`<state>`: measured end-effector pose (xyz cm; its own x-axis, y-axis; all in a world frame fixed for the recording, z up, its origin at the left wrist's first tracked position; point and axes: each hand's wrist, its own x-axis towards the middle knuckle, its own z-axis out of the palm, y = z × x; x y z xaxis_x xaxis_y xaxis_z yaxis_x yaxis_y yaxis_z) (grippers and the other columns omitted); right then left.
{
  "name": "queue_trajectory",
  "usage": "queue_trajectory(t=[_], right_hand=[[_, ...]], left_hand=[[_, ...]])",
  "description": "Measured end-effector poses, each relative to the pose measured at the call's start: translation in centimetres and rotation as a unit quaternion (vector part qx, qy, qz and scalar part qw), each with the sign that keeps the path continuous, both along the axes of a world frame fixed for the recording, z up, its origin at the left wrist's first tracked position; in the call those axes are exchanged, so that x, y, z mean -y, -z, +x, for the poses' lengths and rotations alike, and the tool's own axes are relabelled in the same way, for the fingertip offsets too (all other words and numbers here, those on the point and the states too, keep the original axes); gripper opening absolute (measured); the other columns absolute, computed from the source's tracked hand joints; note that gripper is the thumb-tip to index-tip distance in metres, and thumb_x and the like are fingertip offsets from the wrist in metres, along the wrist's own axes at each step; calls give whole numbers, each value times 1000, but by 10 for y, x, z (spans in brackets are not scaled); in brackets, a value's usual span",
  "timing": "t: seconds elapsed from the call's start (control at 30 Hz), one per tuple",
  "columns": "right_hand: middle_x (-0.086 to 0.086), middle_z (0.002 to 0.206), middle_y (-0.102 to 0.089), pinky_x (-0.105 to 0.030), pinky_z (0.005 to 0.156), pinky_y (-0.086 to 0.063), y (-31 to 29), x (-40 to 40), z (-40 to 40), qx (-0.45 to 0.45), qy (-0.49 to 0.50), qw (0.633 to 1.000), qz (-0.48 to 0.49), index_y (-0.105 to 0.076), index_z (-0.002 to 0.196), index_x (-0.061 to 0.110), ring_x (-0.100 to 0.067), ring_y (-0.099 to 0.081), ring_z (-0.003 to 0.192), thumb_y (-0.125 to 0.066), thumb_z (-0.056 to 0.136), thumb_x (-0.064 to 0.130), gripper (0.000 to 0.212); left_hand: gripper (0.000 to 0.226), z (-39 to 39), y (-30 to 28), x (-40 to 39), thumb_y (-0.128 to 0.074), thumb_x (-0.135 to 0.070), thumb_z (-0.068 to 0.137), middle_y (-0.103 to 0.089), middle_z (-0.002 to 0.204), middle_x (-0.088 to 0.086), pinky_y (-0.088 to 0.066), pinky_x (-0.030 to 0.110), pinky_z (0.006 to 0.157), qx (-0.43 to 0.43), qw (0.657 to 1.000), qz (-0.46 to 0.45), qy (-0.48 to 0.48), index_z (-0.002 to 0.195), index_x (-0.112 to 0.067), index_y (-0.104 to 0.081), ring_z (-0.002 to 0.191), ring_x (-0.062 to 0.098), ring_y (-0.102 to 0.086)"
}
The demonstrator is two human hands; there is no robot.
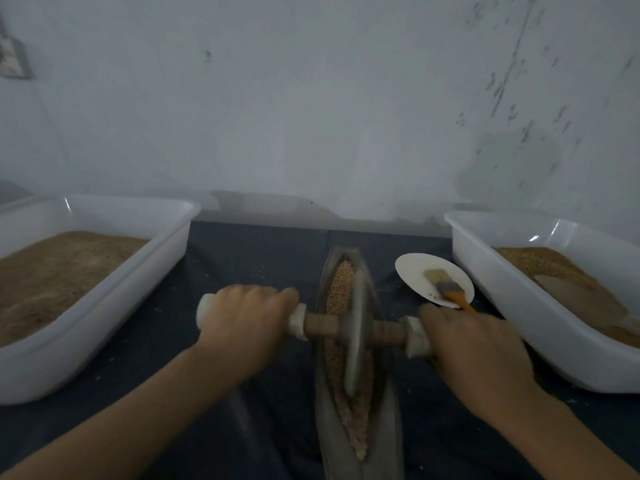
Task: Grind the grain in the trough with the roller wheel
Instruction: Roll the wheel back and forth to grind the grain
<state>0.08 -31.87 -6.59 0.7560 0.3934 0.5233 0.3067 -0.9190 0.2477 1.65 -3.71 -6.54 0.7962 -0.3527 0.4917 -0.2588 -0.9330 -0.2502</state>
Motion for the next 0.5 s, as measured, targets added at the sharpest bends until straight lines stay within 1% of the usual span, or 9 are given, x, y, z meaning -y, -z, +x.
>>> queue_trajectory(t=[0.07, 0.13, 0.2, 0.27, 0.3, 0.37, 0.4, 0.43, 0.5], right_hand=[[-2, 65, -59, -29, 44, -40, -4, -7, 30, 16, 31, 999, -33, -56, 78, 18, -23, -55, 52, -86, 56, 17, 37], [1, 84, -63, -30, 55, -40, -13, -15, 55, -4, 52, 997, -50, -54, 97, 21, -22, -60, 71, -71, 78, 28, 27], [4, 92, -63, -29, 61, -42, -17, -17, 67, -17, 61, 996, -57, -49, 103, 24, -18, -60, 78, -62, 86, 33, 23], [5, 90, -62, -28, 60, -39, -17, -13, 59, -33, 55, 997, -50, -48, 102, 25, -17, -59, 78, -63, 85, 35, 24], [5, 85, -62, -28, 58, -37, -14, -9, 48, -35, 50, 997, -55, -49, 97, 26, -16, -59, 73, -69, 80, 34, 27], [6, 67, -58, -26, 47, -36, -7, -3, 18, -30, -3, 1000, -9, -50, 81, 29, -13, -56, 55, -85, 59, 31, 42], [7, 63, -56, -25, 43, -38, -6, 0, 6, -58, -2, 998, -6, -45, 76, 33, -10, -54, 51, -88, 51, 32, 50], [10, 67, -54, -26, 48, -45, -7, 3, -3, -98, 10, 995, -19, -36, 77, 39, -7, -54, 56, -86, 53, 36, 55], [15, 82, -47, -28, 71, -50, -3, 15, -6, -174, 54, 983, -36, -20, 79, 44, -3, -54, 77, -72, 71, 47, 53]], left_hand=[[25, 25, 5, 2, -57, -46, 85, -62, 80, -7, -33, 29, 59, -19, 998, -34, -49, 79, -31, -37, 73, 16, -62], [25, 44, 5, 3, -54, -45, 87, -63, 83, -6, -32, 30, 59, -20, 997, -51, -63, 80, -31, -35, 75, 19, -62], [22, 51, 0, 6, -54, -41, 88, -63, 88, -4, -35, 31, 61, -35, 996, -63, -54, 82, -30, -36, 80, 22, -62], [20, 42, -6, 7, -53, -40, 88, -63, 91, -5, -37, 32, 64, -61, 995, -48, -55, 83, -30, -37, 83, 22, -62], [20, 32, -10, 6, -53, -41, 89, -62, 91, -6, -37, 31, 65, -75, 995, -43, -55, 83, -31, -36, 83, 21, -62], [24, 5, -13, 2, -55, -43, 86, -59, 85, -8, -37, 30, 63, -91, 994, -33, -50, 81, -33, -34, 77, 17, -60], [30, -11, -14, 0, -62, -44, 80, -55, 76, -9, -38, 30, 60, -75, 996, -24, -30, 79, -34, -33, 69, 15, -58], [40, -24, -14, -2, -72, -43, 69, -49, 65, -9, -38, 29, 54, -50, 999, -3, 2, 74, -34, -33, 57, 13, -53], [50, -41, -17, -5, -84, -36, 46, -43, 53, -10, -31, 25, 44, -27, 998, -22, 49, 65, -33, -38, 42, 11, -44]])
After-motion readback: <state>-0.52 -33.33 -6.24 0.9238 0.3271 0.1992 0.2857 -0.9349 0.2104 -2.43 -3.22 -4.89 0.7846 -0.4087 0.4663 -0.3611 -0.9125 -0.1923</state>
